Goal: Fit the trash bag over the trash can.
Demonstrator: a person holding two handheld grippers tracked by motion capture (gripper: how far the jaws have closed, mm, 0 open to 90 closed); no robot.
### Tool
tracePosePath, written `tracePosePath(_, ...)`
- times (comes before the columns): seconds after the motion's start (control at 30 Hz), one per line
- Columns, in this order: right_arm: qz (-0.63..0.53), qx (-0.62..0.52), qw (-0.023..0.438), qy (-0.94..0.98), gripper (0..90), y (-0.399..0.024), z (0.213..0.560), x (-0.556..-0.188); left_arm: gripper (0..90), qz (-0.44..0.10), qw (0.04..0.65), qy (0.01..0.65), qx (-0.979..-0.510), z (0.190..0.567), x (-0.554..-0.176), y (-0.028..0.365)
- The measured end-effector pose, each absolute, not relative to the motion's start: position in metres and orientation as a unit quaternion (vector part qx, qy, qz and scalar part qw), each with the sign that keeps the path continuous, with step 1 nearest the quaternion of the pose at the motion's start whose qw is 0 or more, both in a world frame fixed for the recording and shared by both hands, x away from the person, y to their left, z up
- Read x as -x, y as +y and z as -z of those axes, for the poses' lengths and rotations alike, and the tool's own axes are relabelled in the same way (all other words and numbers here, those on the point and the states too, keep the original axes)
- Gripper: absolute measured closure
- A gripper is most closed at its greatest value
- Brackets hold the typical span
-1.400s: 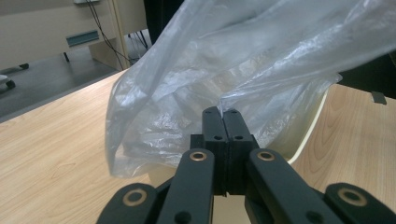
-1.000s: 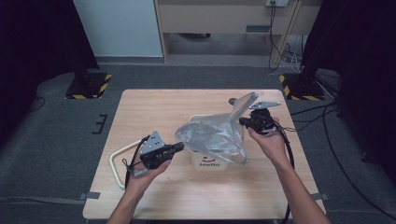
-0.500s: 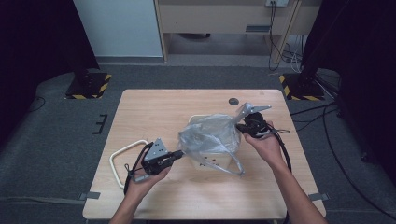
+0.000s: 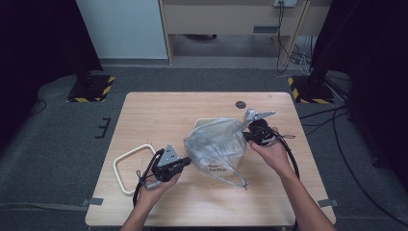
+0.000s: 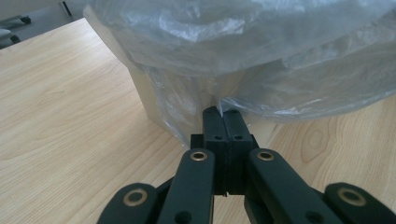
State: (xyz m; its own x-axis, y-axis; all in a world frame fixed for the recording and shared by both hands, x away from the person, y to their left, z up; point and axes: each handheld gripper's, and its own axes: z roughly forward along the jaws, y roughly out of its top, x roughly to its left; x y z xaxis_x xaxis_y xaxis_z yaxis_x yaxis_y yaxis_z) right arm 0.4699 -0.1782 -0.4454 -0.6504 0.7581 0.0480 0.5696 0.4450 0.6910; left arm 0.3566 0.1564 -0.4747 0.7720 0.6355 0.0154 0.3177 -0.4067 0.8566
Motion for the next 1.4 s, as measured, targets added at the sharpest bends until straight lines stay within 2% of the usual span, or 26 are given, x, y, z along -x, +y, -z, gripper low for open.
tracePosePath(0.37,-0.345,-0.390,0.124,0.845,90.0,-0.175,0.447,-0.461,90.0,-0.188,0.451,0.302,-0.819,0.477,-0.358,0.159)
tracePosePath(0.7,-0.336,-0.369,0.138,0.855,90.0,-0.171,0.447,-0.446,90.0,-0.191,0.458,0.326,-0.805,0.478,-0.362,0.174)
tracePosePath(1.4,-0.344,-0.361,0.138,0.856,90.0,-0.172,0.453,-0.444,90.0,-0.164,0.465,0.317,-0.810,0.486,-0.358,0.167)
